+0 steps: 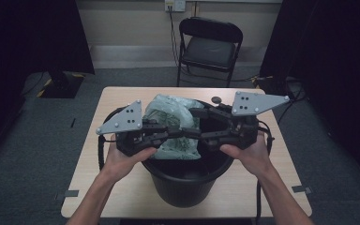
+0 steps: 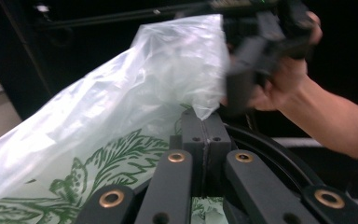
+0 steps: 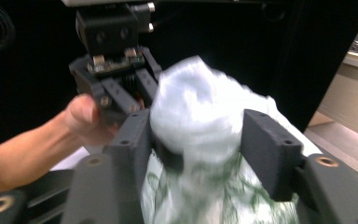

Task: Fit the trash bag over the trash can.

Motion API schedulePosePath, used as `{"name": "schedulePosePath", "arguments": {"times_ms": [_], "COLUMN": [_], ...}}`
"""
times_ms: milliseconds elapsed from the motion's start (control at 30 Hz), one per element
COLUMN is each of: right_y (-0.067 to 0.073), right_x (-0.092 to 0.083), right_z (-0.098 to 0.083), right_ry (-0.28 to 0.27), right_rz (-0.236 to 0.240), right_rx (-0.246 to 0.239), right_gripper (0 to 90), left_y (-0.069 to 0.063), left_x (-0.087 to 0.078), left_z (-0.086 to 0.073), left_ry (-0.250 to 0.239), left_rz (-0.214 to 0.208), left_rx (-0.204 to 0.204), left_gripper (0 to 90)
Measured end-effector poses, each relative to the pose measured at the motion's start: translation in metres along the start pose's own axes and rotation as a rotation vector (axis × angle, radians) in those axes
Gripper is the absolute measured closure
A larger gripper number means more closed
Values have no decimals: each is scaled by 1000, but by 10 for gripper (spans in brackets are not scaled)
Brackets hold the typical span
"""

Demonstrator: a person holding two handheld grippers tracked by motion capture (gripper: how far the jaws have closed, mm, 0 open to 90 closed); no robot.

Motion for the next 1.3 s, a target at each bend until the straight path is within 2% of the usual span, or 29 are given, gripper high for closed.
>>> {"name": "schedulePosePath", "arguments": {"times_ms": [33, 100, 167, 233, 300, 367, 533, 600, 633, 667, 733, 800, 867, 933, 1000, 1067, 1100, 1200, 1233, 1300], "right_y": [0, 1, -1, -5, -14, -21, -35, -39, -40, -39, -37, -36, -35, -33, -32, -32, -33, -34, -35, -35], "right_x": [0, 0, -3, -10, -18, -24, -29, -28, -28, -26, -23, -21, -19, -18, -17, -16, -16, -18, -18, -19], "right_z": [1, 1, -1, -8, -17, -29, -59, -65, -67, -68, -68, -68, -67, -67, -67, -67, -67, -68, -68, -67], "right_ry": [-4, -12, -12, 6, -1, 17, 125, 157, 162, 163, 156, 143, 127, 119, 108, 106, 102, 96, 92, 94], "right_rz": [7, 32, 9, -18, -34, -47, -87, -107, -96, -93, -93, -91, -88, -71, -62, -60, -62, -70, -72, -76], "right_rx": [-9, -10, -10, -3, 26, 54, 110, 126, 139, 142, 149, 138, 140, 126, 122, 121, 121, 124, 125, 122], "right_gripper": [657, 840, 891, 899, 900, 900, 900, 900, 898, 879, 753, 688, 616, 612, 587, 575, 564, 540, 528, 513], "left_y": [-2, -2, 0, 1, 3, 6, 21, 29, 32, 35, 42, 50, 55, 58, 60, 61, 61, 61, 62, 61], "left_x": [0, -2, -6, -14, -21, -29, -45, -53, -57, -59, -65, -70, -73, -74, -73, -73, -73, -74, -77, -78], "left_z": [0, 1, 0, 1, 2, 1, -16, -27, -32, -36, -47, -60, -68, -75, -82, -83, -82, -81, -80, -79], "left_ry": [2, -10, -31, -73, -103, -128, -106, -103, -99, -103, -105, -89, -87, -83, -64, -78, -77, -67, -63, -64], "left_rz": [-9, 0, 23, 23, 45, 54, 132, 170, 184, 195, 231, 259, 260, 266, 272, 259, 267, 306, 324, 300], "left_rx": [6, 5, -11, -23, -40, -59, -98, -126, -133, -141, -164, -190, -216, -238, -250, -265, -259, -239, -211, -213], "left_gripper": [900, 881, 777, 741, 698, 685, 635, 615, 588, 579, 556, 540, 506, 490, 489, 500, 520, 620, 684, 839]}}
Point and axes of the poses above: each handheld gripper's, and its own axes: x roughly forward along the jaws, z roughly out of its top, y roughly to its left, the point moved 7 cm from there along x, roughly forward along the jaws
